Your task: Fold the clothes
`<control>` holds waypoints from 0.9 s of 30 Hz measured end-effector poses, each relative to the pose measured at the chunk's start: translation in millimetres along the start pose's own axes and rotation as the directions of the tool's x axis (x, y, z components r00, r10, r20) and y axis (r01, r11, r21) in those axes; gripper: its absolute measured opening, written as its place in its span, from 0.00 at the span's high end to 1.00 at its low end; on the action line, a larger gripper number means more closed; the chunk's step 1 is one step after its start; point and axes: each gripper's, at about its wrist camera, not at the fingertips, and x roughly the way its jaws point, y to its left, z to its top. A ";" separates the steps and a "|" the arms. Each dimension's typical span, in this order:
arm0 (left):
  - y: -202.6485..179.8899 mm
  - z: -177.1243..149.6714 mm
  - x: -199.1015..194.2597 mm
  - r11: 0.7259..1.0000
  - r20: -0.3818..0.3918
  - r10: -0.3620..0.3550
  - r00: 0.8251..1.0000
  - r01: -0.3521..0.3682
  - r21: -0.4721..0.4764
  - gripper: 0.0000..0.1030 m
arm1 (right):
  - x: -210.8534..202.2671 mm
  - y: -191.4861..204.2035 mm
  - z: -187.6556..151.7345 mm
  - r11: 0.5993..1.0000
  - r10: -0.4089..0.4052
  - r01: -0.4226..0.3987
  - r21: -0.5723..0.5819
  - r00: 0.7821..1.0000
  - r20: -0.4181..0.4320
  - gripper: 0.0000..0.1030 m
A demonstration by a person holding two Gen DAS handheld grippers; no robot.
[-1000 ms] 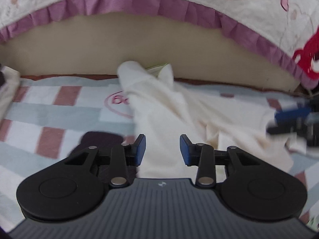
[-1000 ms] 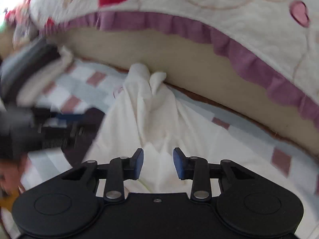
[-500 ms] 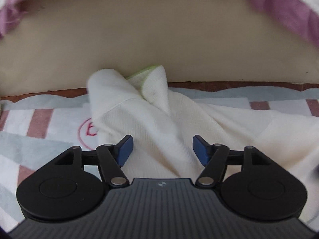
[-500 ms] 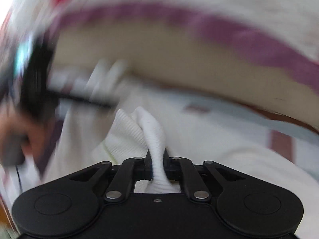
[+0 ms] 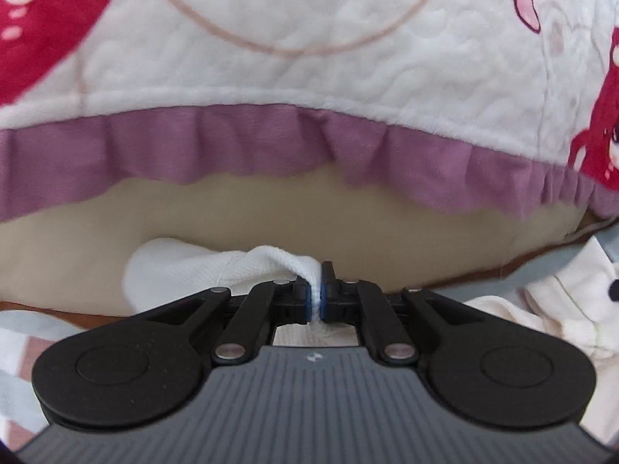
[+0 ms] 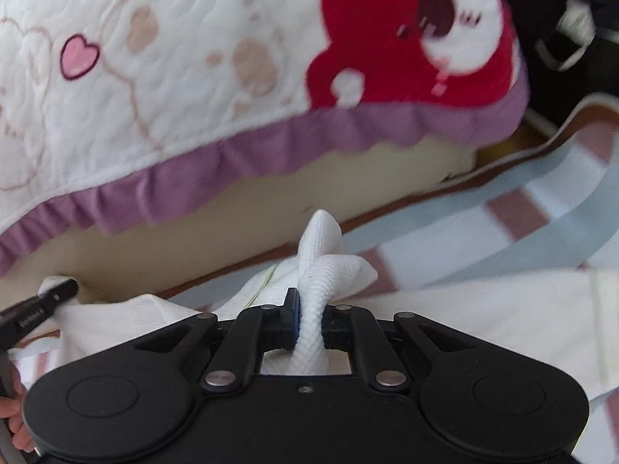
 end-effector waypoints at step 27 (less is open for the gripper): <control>-53.8 -104.1 6.5 0.996 -0.305 -0.081 0.949 0.087 0.007 0.40 | 23.4 -12.9 2.2 0.995 -0.045 0.013 -0.102 0.946 -0.320 0.52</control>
